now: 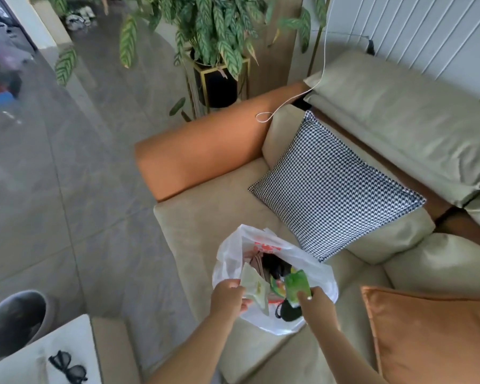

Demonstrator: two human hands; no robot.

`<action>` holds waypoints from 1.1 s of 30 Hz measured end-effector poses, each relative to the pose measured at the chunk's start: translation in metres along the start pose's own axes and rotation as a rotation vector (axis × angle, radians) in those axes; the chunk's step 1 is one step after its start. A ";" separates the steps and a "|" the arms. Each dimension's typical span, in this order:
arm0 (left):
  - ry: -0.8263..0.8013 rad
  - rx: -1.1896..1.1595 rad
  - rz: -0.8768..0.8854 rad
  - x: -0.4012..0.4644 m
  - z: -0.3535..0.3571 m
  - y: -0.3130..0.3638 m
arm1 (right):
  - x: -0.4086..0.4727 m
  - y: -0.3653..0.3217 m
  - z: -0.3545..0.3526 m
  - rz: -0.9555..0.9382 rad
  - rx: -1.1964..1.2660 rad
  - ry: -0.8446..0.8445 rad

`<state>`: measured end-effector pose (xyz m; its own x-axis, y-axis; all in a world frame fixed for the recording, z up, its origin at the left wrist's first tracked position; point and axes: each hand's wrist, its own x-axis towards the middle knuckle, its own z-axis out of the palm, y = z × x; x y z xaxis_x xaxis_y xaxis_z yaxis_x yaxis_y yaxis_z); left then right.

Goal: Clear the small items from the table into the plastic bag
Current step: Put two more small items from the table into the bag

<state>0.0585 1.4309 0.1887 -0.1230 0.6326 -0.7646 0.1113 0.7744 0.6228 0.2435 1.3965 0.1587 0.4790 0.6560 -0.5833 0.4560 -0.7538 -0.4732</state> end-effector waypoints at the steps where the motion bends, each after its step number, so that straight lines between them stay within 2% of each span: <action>1: 0.000 0.018 -0.014 0.009 0.006 0.001 | 0.009 0.000 0.004 0.022 -0.028 -0.026; 6: 0.017 0.136 -0.029 0.044 0.027 0.008 | 0.044 -0.008 0.018 0.059 -0.117 -0.113; 11: 0.014 0.216 -0.029 0.068 0.032 0.019 | 0.066 -0.025 0.029 -0.022 -0.109 -0.199; 18: -0.027 0.287 -0.018 0.065 0.029 0.022 | 0.074 -0.039 0.033 -0.001 -0.136 -0.252; 22: -0.046 0.248 -0.025 0.047 0.015 0.020 | 0.058 -0.045 0.031 -0.025 -0.087 -0.292; 25: -0.009 0.188 -0.051 0.029 -0.003 0.013 | 0.038 -0.050 0.033 -0.104 -0.075 -0.330; 33: 0.092 0.271 -0.068 -0.037 -0.068 -0.027 | -0.045 -0.071 0.063 -0.398 -0.372 -0.441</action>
<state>-0.0066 1.3869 0.2112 -0.2267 0.5867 -0.7774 0.3571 0.7927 0.4941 0.1425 1.4175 0.1771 -0.0909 0.7431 -0.6630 0.7976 -0.3443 -0.4952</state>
